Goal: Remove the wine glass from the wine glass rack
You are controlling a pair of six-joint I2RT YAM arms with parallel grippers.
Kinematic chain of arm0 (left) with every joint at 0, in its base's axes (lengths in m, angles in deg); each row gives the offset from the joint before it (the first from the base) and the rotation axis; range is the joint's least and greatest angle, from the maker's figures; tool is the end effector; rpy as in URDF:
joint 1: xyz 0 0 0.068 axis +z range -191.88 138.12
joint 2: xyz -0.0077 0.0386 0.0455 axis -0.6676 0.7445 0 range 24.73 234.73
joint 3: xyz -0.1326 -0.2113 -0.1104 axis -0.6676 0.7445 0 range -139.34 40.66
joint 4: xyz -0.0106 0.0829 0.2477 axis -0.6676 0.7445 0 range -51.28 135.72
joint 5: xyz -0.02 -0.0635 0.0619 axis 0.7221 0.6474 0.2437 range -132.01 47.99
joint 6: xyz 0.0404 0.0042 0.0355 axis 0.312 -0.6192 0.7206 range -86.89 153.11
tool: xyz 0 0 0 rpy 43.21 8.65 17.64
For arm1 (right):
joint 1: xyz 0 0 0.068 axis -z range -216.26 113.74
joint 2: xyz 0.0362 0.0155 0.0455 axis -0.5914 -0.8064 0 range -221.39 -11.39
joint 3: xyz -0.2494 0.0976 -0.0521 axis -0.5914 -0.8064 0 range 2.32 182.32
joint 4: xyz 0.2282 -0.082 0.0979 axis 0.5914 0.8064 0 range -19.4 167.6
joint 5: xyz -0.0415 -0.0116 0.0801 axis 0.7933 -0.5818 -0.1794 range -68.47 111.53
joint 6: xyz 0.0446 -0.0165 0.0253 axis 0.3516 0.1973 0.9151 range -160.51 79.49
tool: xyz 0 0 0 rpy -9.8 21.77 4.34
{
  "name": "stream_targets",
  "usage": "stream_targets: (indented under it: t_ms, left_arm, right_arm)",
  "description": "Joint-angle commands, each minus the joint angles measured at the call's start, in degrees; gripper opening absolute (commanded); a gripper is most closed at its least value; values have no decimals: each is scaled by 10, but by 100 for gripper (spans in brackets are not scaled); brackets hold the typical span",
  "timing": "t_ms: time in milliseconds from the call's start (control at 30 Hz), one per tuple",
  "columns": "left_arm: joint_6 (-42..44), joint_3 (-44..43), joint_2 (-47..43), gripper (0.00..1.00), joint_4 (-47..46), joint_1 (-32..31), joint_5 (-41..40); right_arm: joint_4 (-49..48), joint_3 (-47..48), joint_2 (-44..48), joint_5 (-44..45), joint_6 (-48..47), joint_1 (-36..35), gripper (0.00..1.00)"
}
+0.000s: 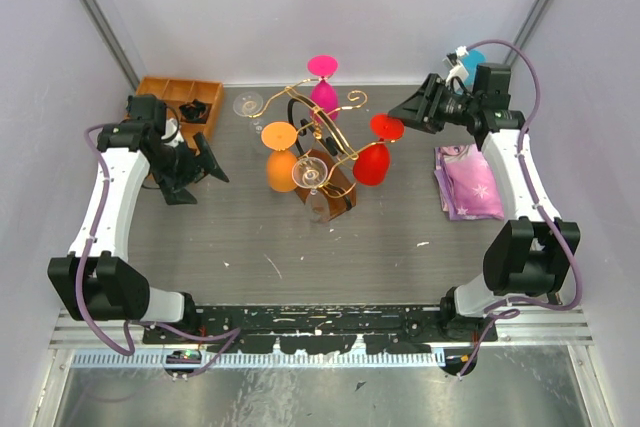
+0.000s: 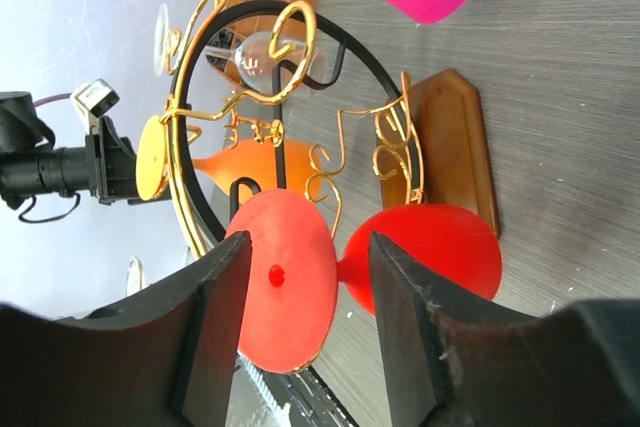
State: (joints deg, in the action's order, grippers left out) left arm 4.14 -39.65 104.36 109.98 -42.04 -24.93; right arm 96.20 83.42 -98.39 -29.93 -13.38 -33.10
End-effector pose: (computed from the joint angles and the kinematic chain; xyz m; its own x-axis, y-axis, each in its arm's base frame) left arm 0.2526 -0.0112 0.3342 -0.8736 -0.4606 -0.1567 -0.3691 0.8373 -0.4034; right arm 0.3392 0.0092 0.3615 -0.7524 0.3261 -0.5724 -0.3242 0.5731 0.7526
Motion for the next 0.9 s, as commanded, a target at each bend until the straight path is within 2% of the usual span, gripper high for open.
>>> stream_targets:
  t_ms: [0, 367, 567, 867]
  left_arm:
    - [9, 5, -13, 99, 10, -1, 9]
    - [8, -19, -8, 99, 14, -2, 3]
    - [9, -27, -3, 99, 16, 0, 5]
    - [8, -15, -5, 99, 13, -1, 10]
  right_arm:
    - [-6, 24, 16, -30, -9, -8, 53]
    - [20, 53, 24, -42, -30, -11, 36]
    - [27, 59, 29, -63, -38, -15, 36]
    - [89, 65, 23, -75, -91, -39, 41]
